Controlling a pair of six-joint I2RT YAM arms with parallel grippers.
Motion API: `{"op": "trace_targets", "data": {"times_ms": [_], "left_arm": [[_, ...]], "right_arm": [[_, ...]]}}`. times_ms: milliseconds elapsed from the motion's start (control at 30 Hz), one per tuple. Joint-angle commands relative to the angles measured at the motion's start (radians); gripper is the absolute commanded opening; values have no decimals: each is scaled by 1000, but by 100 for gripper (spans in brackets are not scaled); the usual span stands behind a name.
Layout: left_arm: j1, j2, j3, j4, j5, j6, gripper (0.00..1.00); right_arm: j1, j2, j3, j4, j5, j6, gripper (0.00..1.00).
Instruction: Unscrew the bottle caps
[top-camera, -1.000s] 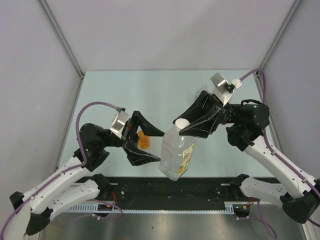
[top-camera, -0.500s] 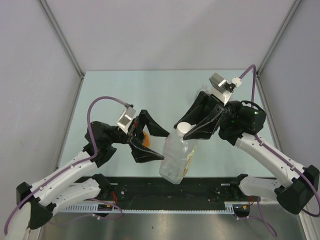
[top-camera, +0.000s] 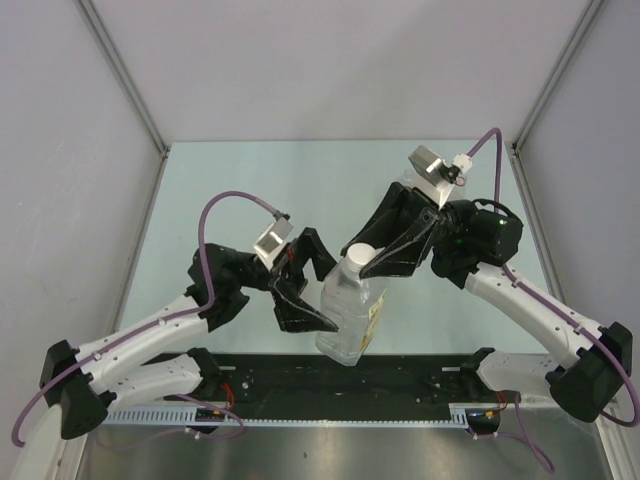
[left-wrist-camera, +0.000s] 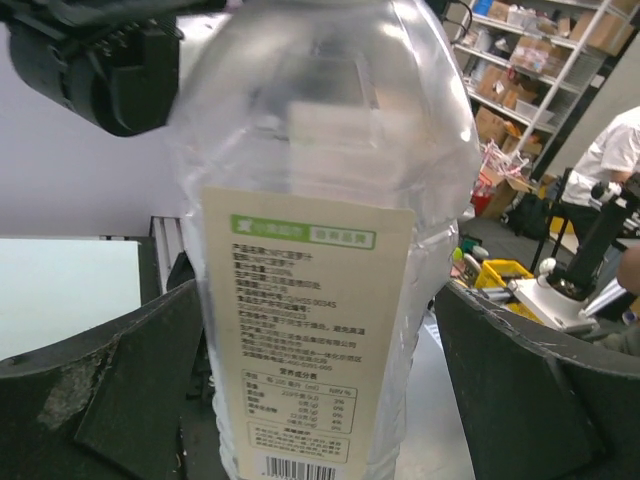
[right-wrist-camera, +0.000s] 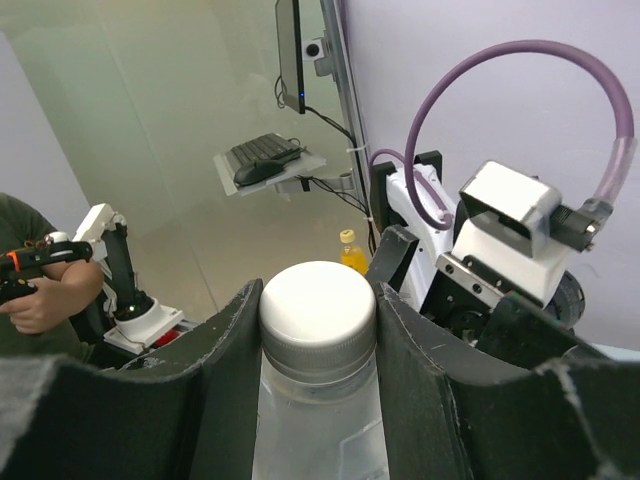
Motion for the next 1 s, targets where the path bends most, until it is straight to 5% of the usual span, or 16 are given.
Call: {"op": "trace_targets", "data": {"times_ms": [0,200,667,700,767,867,967], "left_arm": [[-48,5,28,-29,-12,85,100],[-84,14,31,-38,-29,108,98],[-102,21,37,-52,4,142,26],[-102,13,40,-84,4,154,24],[-101,2,51,-124,-2,196,22],[-101,-22,68,-229,-17,275,13],[-101,-50,100,-357,-48,366,3]], "right_arm": [[4,1,46,22,14,-32,0],[4,7,46,22,22,-38,0],[14,-10,46,-123,13,-91,0],[12,-18,46,-142,13,-102,4],[-5,-45,46,-212,16,-139,37],[-35,-79,46,-313,33,-188,69],[-91,-139,49,-447,60,-252,82]]}}
